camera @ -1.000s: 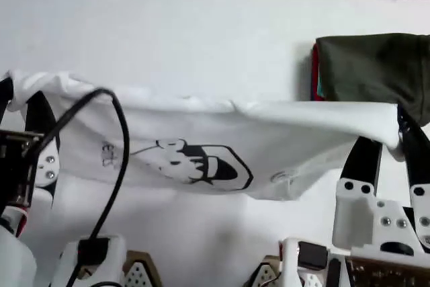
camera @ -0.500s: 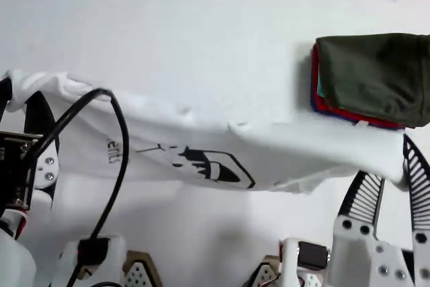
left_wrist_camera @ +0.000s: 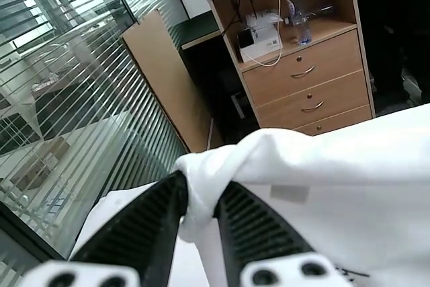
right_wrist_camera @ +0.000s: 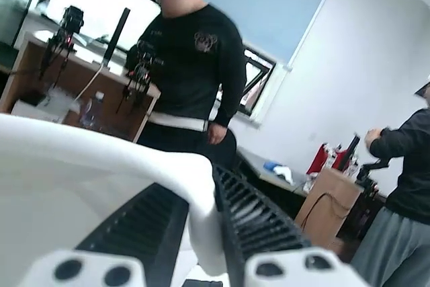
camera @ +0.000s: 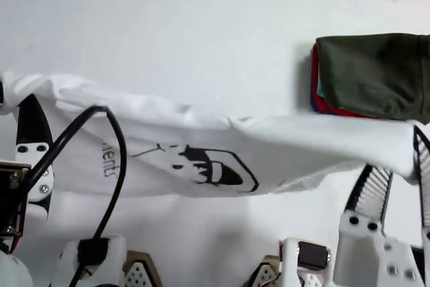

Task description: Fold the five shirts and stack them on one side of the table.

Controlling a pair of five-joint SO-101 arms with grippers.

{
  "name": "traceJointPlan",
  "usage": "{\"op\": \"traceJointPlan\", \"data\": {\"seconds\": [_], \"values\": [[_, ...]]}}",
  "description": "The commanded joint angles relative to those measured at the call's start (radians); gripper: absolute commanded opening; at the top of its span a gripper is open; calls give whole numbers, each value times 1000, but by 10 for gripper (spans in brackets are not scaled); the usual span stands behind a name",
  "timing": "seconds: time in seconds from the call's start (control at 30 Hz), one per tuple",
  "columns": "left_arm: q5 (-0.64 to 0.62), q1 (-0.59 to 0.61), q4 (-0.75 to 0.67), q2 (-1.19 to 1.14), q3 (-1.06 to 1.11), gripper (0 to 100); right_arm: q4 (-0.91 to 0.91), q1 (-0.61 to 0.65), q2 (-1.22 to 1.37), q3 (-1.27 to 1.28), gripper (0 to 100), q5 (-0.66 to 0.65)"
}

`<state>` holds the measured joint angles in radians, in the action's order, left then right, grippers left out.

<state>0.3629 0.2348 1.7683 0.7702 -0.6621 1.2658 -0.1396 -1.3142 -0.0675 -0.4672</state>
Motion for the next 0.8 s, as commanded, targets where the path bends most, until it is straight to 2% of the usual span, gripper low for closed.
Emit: {"op": "traceJointPlan", "data": {"seconds": [0.0,0.27,0.53,0.77], "values": [[-9,8,-14,-6,-18,25,4,-4,39,-14,18,9],[-9,5,-32,-6,35,25,30,-5,31,109,18,3],[-9,9,-29,-2,44,25,12,-8,33,-75,18,0],[-9,9,-28,2,42,25,73,-8,33,-207,18,0]]}}
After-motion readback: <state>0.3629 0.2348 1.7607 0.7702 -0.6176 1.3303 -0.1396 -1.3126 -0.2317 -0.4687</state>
